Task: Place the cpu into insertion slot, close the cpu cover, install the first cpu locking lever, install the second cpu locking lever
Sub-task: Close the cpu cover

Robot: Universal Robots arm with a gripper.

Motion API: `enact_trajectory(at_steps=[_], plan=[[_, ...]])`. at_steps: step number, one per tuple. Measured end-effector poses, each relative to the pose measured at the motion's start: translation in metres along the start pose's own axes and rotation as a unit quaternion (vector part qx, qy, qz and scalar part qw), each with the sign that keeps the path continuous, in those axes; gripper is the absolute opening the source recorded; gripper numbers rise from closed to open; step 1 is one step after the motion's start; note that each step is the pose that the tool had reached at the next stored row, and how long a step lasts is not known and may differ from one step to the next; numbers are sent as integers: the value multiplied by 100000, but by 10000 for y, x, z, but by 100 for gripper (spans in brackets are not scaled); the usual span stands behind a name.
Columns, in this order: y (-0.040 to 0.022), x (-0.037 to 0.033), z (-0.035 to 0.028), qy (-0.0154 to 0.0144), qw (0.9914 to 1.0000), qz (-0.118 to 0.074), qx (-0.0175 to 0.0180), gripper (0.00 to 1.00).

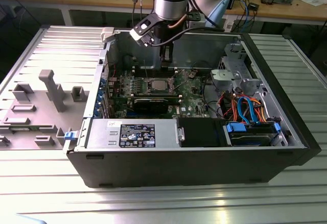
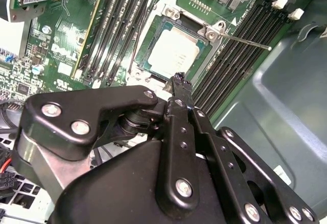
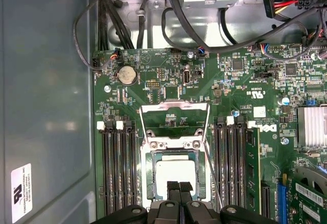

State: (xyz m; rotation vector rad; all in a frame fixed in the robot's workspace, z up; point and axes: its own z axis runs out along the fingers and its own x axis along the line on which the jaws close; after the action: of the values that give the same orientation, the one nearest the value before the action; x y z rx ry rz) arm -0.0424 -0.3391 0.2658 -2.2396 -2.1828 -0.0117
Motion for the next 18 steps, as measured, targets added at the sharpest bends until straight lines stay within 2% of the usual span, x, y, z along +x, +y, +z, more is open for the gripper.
enact_trajectory(at_steps=[7,9,11,16,18], plan=[[75,3,0,-1,100000,14,6,11],[77,3,0,-4,99994,-1078,21,11],[78,4,-7,-11,99994,-1085,24,11],[77,4,-75,-38,99994,-1103,22,11],[77,4,-75,-26,99994,-1104,17,11]])
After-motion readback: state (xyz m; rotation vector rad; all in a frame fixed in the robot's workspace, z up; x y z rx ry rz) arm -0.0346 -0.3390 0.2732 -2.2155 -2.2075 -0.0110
